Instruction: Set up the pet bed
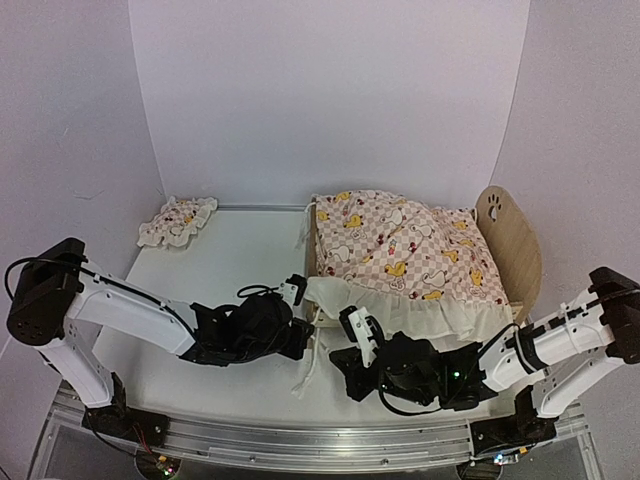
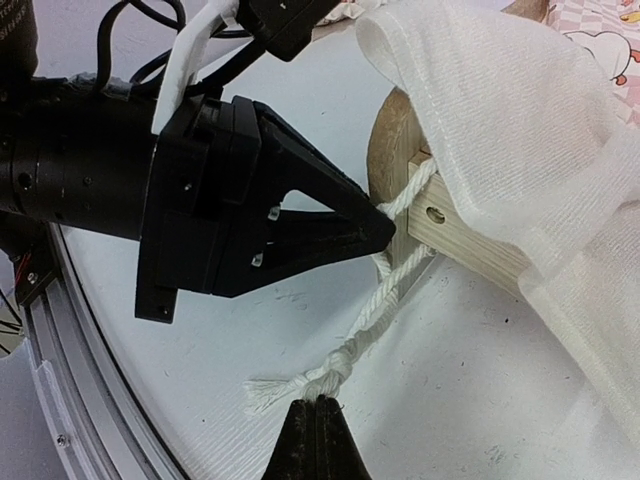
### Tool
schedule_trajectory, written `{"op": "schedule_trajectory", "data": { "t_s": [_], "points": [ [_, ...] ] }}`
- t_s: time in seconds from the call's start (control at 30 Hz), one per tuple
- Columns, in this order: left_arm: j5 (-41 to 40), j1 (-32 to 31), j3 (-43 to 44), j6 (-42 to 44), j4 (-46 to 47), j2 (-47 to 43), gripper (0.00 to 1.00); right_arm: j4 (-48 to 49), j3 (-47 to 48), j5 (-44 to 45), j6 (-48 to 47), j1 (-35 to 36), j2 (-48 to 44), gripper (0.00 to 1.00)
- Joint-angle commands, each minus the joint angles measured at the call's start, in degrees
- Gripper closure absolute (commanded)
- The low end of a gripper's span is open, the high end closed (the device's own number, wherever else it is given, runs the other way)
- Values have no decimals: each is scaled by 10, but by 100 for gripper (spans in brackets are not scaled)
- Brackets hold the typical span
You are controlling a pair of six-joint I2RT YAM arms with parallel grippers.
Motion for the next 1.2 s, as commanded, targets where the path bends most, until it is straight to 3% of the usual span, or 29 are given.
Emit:
{"op": "schedule_trajectory", "data": {
  "t_s": [0.0,0.2,0.57,0.93,1.07,1.17],
  "points": [
    [-11,0,28,3,-18,-27,88,34,-2,-2,-3,3,-19,100],
    [-2,-5,46,7,-38,-30,99,34,6,8,2,3,-13,100],
    [47,-13,26,-23,-52,-82,100,72,38,53,0,-36,38,100],
    [107,-14,32,-25,-52,-89,100,245,35,-26,-128,-78,116,100],
    [125,-14,29,-28,-52,-99,100,278,46,-94,-167,-103,147,100],
    [131,-14,25,-29,-52,-107,100,361,24,-131,-212,-113,171,100]
  ]
}}
